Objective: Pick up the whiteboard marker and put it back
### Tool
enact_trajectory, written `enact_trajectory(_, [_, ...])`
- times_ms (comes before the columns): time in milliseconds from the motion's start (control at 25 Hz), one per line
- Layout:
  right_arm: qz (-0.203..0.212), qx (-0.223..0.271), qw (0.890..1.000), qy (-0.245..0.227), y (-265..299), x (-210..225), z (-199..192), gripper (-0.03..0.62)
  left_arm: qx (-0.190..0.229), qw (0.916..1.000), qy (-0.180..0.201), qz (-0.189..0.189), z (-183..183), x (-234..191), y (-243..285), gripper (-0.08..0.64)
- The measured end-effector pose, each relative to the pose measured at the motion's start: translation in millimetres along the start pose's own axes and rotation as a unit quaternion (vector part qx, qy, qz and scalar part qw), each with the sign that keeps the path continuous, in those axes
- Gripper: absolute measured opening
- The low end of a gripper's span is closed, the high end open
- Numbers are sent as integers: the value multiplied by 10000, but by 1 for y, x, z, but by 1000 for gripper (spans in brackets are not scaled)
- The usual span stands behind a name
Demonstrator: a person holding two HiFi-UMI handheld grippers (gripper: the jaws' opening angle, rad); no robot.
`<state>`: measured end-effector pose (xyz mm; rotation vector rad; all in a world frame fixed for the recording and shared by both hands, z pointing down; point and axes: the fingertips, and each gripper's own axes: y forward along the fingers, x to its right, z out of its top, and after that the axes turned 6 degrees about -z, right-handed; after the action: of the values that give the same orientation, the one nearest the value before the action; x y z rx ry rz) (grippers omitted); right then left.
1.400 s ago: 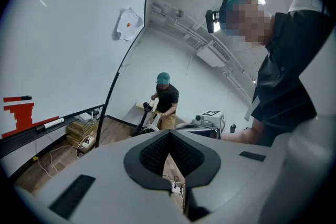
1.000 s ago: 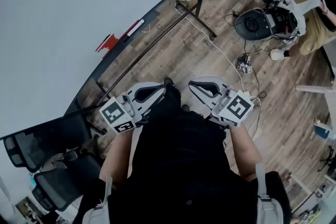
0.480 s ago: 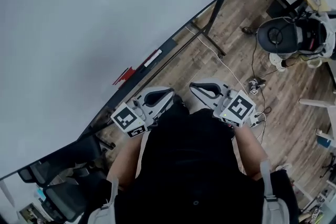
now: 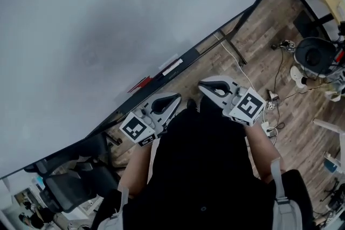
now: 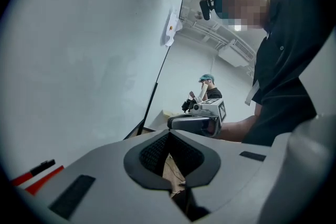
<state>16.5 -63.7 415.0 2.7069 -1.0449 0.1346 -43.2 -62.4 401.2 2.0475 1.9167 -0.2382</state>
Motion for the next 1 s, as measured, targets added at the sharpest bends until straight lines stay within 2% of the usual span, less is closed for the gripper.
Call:
enact_trajectory(240, [639, 45, 9978, -156, 8, 32, 15, 20, -253, 9957, 220, 867, 4, -23, 12, 11])
enact_trajectory(440, [1076, 77, 9940, -192, 6, 60, 23, 20, -604, 9853, 646, 1463, 3, -35, 26, 11])
enact_trajectory(520, [1277, 59, 9916, -178, 6, 67, 24, 20, -801, 9779, 812, 1751, 1, -40, 28, 11])
enact_trajectory(760, [1813, 5, 9831, -238, 9, 79, 23, 20, -1487, 9486, 1211, 2517, -6, -59, 32, 12])
enact_trajectory(1000, [1836, -57, 9829, -153, 4, 99, 15, 20, -2169, 9224, 1392, 2876, -31, -82, 35, 16])
